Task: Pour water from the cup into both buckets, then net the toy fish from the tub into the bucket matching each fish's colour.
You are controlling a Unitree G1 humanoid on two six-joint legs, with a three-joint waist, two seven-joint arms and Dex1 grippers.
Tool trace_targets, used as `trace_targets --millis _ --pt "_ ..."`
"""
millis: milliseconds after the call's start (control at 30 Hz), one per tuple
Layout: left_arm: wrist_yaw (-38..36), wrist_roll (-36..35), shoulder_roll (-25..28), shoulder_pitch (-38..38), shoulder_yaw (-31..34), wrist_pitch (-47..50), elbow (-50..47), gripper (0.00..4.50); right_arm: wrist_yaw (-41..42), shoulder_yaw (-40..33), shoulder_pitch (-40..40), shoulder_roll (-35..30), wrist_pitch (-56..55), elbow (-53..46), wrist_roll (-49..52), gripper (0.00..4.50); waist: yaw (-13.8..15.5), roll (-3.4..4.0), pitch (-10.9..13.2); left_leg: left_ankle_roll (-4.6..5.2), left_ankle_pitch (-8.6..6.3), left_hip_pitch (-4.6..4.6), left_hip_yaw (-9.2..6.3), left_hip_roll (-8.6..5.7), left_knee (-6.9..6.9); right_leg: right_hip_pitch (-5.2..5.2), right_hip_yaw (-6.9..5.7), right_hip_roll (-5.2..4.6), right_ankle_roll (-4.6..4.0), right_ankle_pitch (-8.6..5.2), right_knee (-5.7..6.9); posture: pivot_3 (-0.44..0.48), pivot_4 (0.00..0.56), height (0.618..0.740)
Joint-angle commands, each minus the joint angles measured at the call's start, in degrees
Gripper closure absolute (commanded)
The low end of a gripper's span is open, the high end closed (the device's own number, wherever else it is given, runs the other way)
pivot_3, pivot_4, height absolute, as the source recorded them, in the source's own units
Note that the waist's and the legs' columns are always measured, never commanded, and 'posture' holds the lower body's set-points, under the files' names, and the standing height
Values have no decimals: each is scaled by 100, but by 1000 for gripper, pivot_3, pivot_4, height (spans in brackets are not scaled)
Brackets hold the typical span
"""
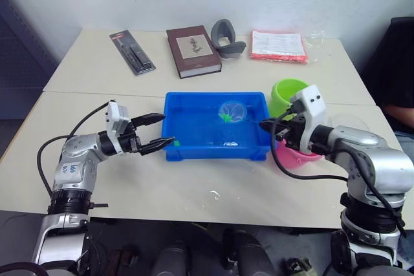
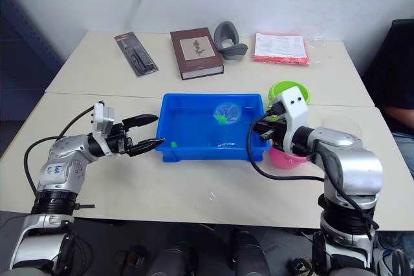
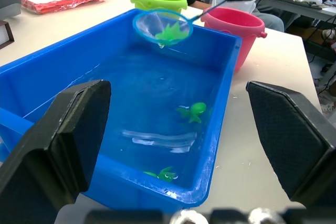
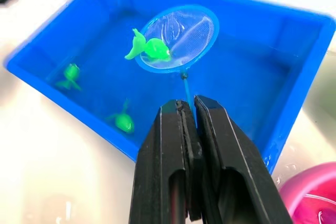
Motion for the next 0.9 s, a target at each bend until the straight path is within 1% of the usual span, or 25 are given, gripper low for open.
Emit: trace_targets --millis 33,100,200,333,467,567,633,733,833,900 --pt "161 -249 -98 -133 67 273 -508 53 -248 -407 145 -168 -289 -403 256 4500 6 0 0 1 0 0 0 -1 0 0 0 -1 0 0 -1 0 150 740" --pt "333 -352 -146 -209 62 643 -687 53 -412 -577 213 -194 -318 -479 336 4500 -3 0 0 1 -1 0 1 -1 0 0 2 0 0 0 0 0 150 740" --pt "621 -479 -323 -434 -68 1171 -1066 53 -616 -981 363 -461 -645 -406 323 4500 16 0 0 1 0 -1 1 -2 0 0 2 0 0 0 2 0 150 740" --pt "915 -421 -497 -656 -172 1482 -1249 53 -865 -1257 570 -941 -1261 88 179 4500 9 0 0 1 -1 0 2 -5 0 1 5 1 1 1 0 0 150 740" --pt "1089 -315 -581 -767 -331 1638 -1298 53 -1099 -1205 830 -1337 -2074 694 -61 4500 -9 0 0 1 0 3 8 -5 -2 1 9 4 1 0 3 0 150 740" --pt "1150 -311 -639 -802 -415 1682 -1339 53 -1297 -918 996 -1586 -2964 1167 -424 4500 -8 0 0 2 1 5 14 -4 -3 1 13 5 1 0 4 0 150 740" --pt "1195 -287 -659 -816 -504 1750 -1370 53 -1355 -496 1081 -1883 -3718 1494 -844 4500 -8 0 0 2 1 9 19 -4 -6 1 17 5 1 0 5 0 150 740" --pt "1211 -159 -654 -797 -656 1713 -1403 53 -1669 -187 913 -1885 -4252 1829 -1095 4500 -10 0 0 1 1 12 23 -4 -6 1 20 6 1 0 5 0 150 740" --pt "1267 -207 -690 -789 -659 1772 -1474 53 -1765 256 935 -2033 -4832 2097 -1481 4500 -5 0 0 0 2 11 23 -2 -5 1 18 6 1 0 4 0 150 740" --pt "1269 -226 -700 -792 -664 1800 -1516 53 -1838 660 1023 -2376 -5607 2321 -2056 4500 -6 4 0 -1 2 10 23 -2 -5 1 19 6 1 1 3 0 150 740"
